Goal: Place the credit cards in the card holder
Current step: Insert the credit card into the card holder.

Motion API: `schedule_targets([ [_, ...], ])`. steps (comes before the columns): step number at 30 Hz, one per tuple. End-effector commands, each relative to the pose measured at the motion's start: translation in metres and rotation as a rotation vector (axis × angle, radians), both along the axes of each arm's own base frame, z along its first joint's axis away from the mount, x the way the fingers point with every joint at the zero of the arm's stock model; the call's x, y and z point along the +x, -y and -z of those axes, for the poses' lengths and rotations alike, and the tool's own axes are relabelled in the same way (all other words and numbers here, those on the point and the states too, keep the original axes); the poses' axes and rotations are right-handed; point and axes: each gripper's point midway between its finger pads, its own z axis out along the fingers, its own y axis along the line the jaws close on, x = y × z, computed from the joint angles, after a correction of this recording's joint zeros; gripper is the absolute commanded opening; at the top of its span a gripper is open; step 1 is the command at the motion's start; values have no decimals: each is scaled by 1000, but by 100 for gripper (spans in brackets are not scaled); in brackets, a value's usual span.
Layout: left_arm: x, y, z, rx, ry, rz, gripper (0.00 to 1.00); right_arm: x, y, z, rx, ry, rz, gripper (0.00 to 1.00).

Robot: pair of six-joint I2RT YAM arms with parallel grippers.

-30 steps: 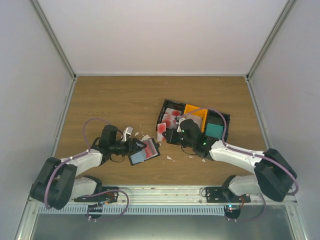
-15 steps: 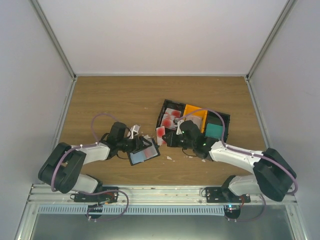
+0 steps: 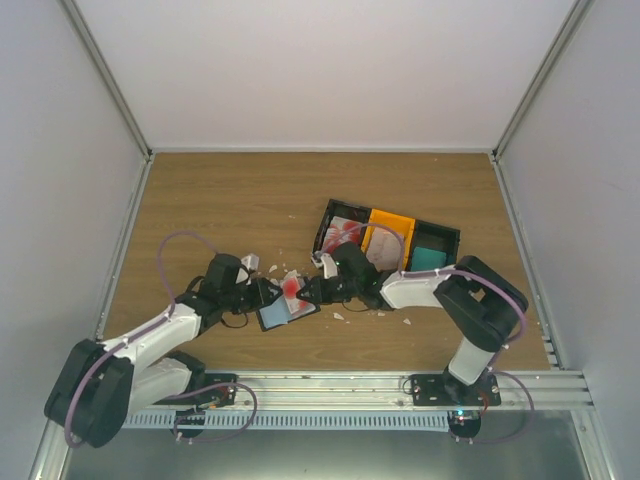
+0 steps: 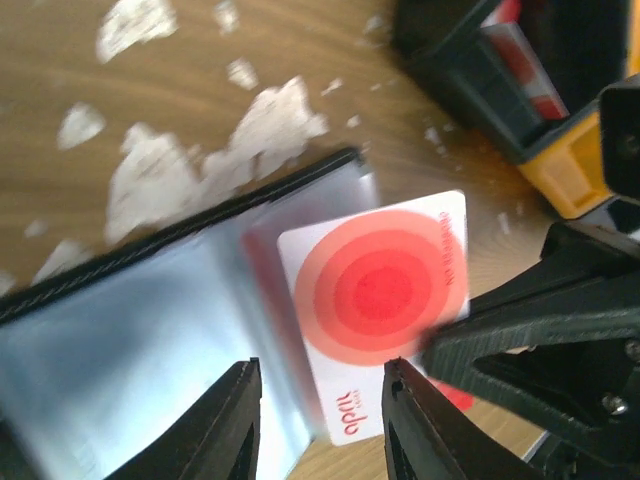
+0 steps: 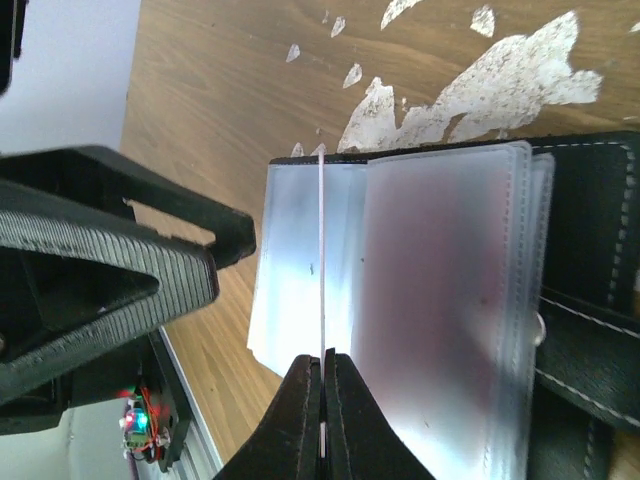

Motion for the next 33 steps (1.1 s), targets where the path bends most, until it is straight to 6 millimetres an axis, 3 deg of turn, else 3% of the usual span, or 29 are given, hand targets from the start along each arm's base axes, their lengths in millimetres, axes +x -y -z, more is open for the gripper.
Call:
schedule_targets([
  [1, -22, -25, 27, 111, -77, -59, 35, -3, -22, -5, 77, -35, -65, 0],
  [12, -44, -42, 52, 178, -170, -93, 32, 0, -16, 31, -14, -103, -20, 0],
  [18, -49, -48, 61, 210, -205, -104, 22, -5, -23, 36, 2, -143, -51, 0],
  [26, -51, -47, 64, 206, -212, -94, 22, -14, -28, 44, 7, -191, -79, 0],
  [33, -52, -48, 65, 210, -214, -99, 22, -15, -17, 50, -38, -222, -21, 1],
])
